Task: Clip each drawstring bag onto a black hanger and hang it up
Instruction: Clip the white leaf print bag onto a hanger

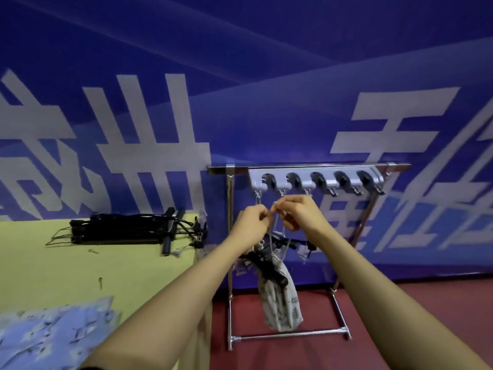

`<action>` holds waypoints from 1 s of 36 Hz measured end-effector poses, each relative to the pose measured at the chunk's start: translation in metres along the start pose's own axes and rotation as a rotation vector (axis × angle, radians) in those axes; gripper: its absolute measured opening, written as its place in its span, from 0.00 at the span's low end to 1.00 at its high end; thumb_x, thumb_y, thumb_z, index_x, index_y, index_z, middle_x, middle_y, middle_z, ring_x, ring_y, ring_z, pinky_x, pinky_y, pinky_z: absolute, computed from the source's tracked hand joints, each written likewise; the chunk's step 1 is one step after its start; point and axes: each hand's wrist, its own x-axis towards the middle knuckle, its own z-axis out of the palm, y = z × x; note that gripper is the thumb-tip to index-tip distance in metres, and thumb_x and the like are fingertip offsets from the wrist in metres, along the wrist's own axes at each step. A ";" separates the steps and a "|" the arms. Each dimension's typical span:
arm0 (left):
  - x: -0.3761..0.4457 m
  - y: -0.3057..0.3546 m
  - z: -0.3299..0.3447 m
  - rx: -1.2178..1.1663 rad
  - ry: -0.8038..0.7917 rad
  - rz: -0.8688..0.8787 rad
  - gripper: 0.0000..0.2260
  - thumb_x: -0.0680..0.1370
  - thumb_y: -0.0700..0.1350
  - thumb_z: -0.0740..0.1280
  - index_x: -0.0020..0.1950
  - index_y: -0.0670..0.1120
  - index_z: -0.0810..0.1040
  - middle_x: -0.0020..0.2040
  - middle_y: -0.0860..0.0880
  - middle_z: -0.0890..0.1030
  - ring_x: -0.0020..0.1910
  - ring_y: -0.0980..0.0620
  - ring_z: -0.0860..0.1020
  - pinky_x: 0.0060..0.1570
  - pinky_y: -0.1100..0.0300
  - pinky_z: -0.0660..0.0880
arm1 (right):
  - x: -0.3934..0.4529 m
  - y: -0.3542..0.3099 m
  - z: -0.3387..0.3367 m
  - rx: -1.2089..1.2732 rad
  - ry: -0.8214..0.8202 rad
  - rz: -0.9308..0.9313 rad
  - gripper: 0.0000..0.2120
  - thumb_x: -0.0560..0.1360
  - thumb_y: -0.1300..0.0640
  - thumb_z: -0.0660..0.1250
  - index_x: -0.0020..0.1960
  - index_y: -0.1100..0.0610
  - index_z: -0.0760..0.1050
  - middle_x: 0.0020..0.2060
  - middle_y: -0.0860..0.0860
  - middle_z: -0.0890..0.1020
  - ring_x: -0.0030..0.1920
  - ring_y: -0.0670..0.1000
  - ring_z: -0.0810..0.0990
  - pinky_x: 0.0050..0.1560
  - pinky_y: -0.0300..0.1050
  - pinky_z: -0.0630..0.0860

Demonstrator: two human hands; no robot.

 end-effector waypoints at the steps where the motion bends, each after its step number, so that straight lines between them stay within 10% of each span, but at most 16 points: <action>1: 0.005 0.001 0.007 -0.001 -0.007 -0.011 0.08 0.77 0.43 0.65 0.37 0.47 0.75 0.30 0.51 0.74 0.35 0.51 0.73 0.31 0.63 0.64 | 0.002 0.005 -0.009 -0.003 0.026 0.017 0.12 0.75 0.67 0.60 0.36 0.65 0.77 0.25 0.55 0.68 0.18 0.48 0.62 0.22 0.36 0.57; 7: 0.032 0.014 0.053 -0.003 -0.069 -0.074 0.07 0.77 0.43 0.65 0.42 0.44 0.80 0.41 0.44 0.84 0.42 0.48 0.80 0.44 0.58 0.75 | 0.025 0.041 -0.064 -0.098 0.102 0.138 0.13 0.72 0.65 0.61 0.29 0.63 0.75 0.22 0.55 0.66 0.19 0.50 0.60 0.22 0.36 0.57; 24: 0.130 0.042 0.155 -0.093 0.300 -0.342 0.13 0.77 0.43 0.65 0.31 0.51 0.75 0.35 0.50 0.82 0.40 0.48 0.81 0.46 0.50 0.79 | 0.117 0.099 -0.144 -0.460 0.131 -0.138 0.08 0.78 0.58 0.63 0.42 0.57 0.77 0.27 0.52 0.74 0.30 0.53 0.72 0.34 0.52 0.71; 36: 0.154 0.024 0.173 0.060 0.236 -0.420 0.10 0.77 0.40 0.59 0.38 0.49 0.75 0.45 0.44 0.81 0.45 0.43 0.79 0.49 0.47 0.78 | 0.142 0.133 -0.145 -0.656 0.025 -0.016 0.08 0.80 0.58 0.57 0.46 0.56 0.73 0.39 0.54 0.78 0.40 0.58 0.76 0.35 0.48 0.68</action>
